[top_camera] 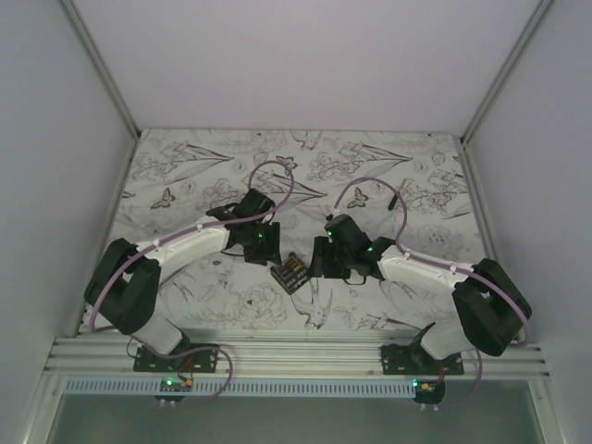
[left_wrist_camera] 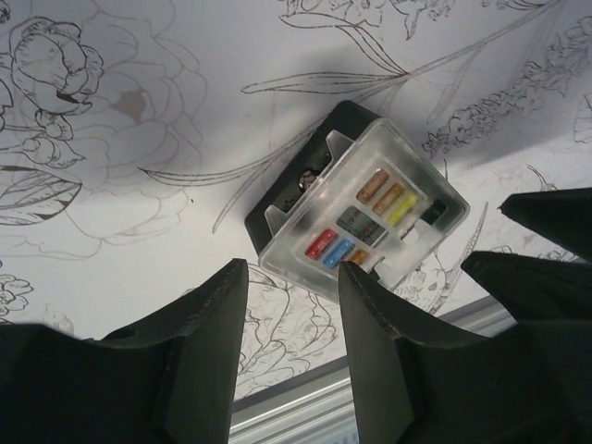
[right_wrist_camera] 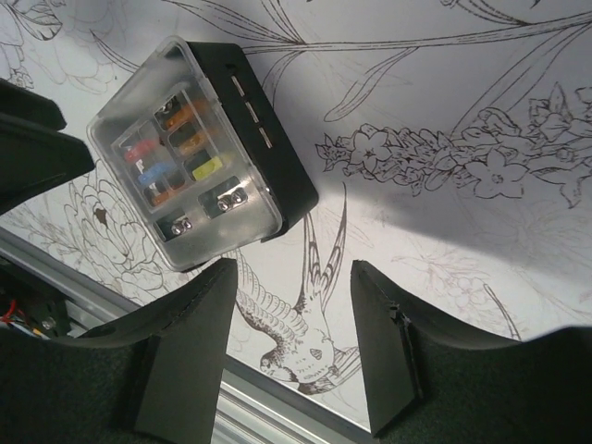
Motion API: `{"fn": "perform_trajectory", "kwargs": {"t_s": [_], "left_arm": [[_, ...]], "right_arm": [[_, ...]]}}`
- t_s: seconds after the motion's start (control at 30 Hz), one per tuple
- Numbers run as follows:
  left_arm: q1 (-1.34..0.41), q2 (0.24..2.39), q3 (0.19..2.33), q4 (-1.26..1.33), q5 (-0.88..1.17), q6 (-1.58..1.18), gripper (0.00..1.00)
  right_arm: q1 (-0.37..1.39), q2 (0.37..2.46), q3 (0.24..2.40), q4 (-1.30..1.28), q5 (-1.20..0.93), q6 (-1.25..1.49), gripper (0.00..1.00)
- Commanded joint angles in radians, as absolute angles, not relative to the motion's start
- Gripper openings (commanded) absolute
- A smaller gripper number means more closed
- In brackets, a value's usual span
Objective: Snap on the fuse box
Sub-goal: Close the fuse box cover on the fuse box base.
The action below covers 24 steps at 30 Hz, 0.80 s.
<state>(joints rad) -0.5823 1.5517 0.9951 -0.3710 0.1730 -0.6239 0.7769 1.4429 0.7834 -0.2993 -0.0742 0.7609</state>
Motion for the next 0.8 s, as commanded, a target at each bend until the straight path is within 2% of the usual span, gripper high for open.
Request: {"fn": "perform_trajectory", "kwargs": {"t_s": [0.0, 0.37, 0.77], "left_arm": [[-0.578, 1.607, 1.037, -0.411, 0.160, -0.580, 0.46], [-0.624, 1.614, 1.005, -0.411, 0.213, -0.621, 0.38], [-0.699, 1.623, 1.003, -0.416, 0.201, -0.687, 0.42]], "right_arm": [[0.787, 1.448, 0.763, -0.159, -0.117, 0.839, 0.59], [0.802, 1.513, 0.772, -0.088, -0.146, 0.859, 0.58], [0.819, 1.560, 0.838, -0.079, -0.172, 0.840, 0.58]]}}
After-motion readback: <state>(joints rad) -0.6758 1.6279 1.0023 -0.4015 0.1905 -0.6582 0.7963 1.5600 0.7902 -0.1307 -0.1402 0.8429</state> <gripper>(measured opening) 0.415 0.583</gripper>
